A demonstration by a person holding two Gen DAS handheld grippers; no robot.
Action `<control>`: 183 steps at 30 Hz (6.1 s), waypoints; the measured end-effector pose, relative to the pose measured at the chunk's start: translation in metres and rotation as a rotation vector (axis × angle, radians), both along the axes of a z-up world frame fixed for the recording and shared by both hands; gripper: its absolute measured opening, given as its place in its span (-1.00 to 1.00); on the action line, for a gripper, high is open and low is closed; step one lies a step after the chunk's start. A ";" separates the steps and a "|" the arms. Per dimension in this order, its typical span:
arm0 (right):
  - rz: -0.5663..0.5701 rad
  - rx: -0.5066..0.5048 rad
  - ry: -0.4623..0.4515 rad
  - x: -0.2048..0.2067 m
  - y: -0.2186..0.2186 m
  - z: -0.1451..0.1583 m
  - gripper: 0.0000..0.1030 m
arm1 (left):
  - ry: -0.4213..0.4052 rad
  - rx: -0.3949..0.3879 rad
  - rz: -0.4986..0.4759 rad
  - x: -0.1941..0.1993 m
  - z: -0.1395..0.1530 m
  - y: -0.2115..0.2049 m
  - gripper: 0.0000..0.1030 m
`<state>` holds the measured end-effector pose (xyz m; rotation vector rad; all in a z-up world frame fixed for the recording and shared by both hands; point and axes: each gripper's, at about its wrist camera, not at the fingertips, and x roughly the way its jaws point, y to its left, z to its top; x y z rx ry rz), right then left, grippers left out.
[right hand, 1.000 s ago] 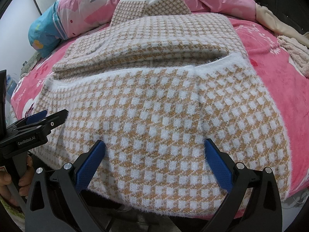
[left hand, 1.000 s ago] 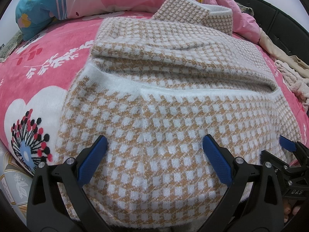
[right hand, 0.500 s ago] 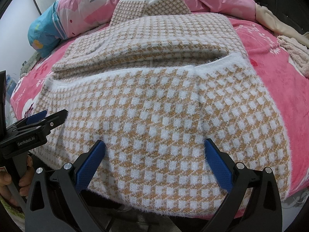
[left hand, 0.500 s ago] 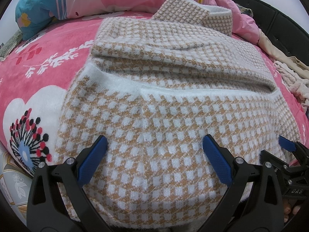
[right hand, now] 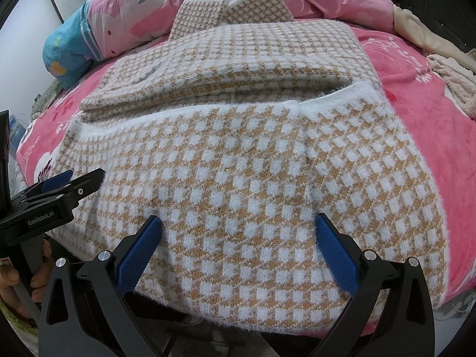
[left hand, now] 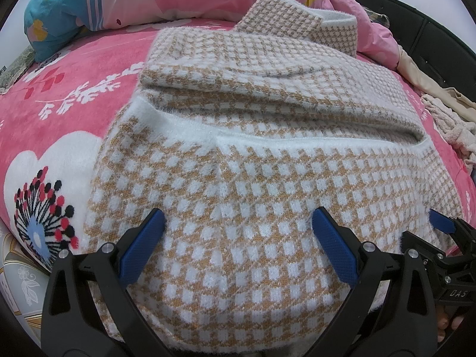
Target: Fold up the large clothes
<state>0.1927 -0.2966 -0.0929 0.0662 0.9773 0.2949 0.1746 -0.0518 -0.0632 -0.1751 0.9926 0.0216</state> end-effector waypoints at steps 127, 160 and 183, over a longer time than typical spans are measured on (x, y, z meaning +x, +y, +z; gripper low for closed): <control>0.100 0.202 0.048 0.340 -0.002 0.117 0.77 | -0.017 -0.343 0.020 0.368 0.059 0.045 0.64; 0.325 0.092 0.022 0.267 0.058 0.089 -0.30 | -0.112 -0.232 -0.247 0.193 0.033 0.025 -0.60; 0.070 0.229 0.159 0.260 -0.067 0.057 0.17 | -0.105 -0.350 -0.253 0.211 0.009 0.024 -0.52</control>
